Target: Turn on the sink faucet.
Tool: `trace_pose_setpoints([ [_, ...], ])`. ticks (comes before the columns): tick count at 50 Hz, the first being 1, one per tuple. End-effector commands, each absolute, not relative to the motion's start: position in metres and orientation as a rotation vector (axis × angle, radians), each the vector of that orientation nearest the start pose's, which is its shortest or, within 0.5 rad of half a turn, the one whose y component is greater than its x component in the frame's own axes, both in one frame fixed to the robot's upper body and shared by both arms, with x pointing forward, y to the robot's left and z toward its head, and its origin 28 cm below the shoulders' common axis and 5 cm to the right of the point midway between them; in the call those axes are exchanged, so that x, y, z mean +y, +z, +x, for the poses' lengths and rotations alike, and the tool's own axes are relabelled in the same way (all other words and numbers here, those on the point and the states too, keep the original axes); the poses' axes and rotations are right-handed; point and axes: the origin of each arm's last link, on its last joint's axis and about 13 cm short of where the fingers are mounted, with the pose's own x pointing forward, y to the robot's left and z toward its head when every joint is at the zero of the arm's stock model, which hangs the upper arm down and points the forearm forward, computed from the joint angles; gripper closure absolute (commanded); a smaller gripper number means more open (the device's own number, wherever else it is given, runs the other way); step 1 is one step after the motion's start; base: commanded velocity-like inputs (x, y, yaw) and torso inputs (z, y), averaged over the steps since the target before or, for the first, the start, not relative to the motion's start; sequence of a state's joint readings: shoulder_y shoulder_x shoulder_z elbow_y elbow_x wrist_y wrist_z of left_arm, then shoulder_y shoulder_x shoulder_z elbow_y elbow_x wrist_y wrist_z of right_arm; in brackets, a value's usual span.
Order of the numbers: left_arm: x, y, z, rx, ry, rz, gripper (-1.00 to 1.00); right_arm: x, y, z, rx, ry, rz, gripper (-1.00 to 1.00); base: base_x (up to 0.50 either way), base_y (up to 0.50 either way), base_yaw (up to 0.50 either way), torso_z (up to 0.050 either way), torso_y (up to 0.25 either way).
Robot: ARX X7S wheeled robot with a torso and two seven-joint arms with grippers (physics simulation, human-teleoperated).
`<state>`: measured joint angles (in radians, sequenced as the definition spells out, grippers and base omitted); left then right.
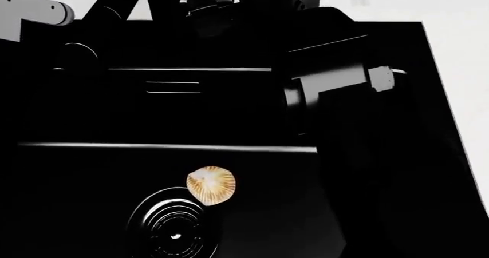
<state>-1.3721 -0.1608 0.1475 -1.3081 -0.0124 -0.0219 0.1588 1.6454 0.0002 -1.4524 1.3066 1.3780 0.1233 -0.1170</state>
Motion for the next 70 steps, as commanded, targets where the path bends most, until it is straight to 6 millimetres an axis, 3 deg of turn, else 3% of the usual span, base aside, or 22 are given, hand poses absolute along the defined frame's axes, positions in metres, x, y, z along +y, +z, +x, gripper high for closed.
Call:
trace_pose_setpoints([
  [1, 0.273, 0.209, 0.432, -0.022, -0.038, 0.160, -1.00, -0.058, 0.296, 0.436, -0.016, 0.378, -0.091, -1.00, 0.00, 0.00, 0.00, 0.000, 0.000],
  [39, 0.280, 0.215, 0.432, -0.048, 0.009, 0.158, -1.00, -0.056, 0.302, 0.436, -0.064, 0.373, -0.112, -1.00, 0.00, 0.00, 0.00, 0.007, -0.032],
  [60, 0.279, 0.214, 0.432, -0.045, 0.016, 0.142, -1.00, -0.055, 0.291, 0.436, -0.036, 0.387, -0.090, -1.00, 0.10, 0.00, 0.00, 0.000, 0.000],
  [70, 0.281, 0.211, 0.431, -0.035, 0.023, 0.139, -1.00, -0.053, 0.287, 0.437, -0.071, 0.306, -0.037, -1.00, 0.00, 0.00, 0.00, 0.000, 0.000],
])
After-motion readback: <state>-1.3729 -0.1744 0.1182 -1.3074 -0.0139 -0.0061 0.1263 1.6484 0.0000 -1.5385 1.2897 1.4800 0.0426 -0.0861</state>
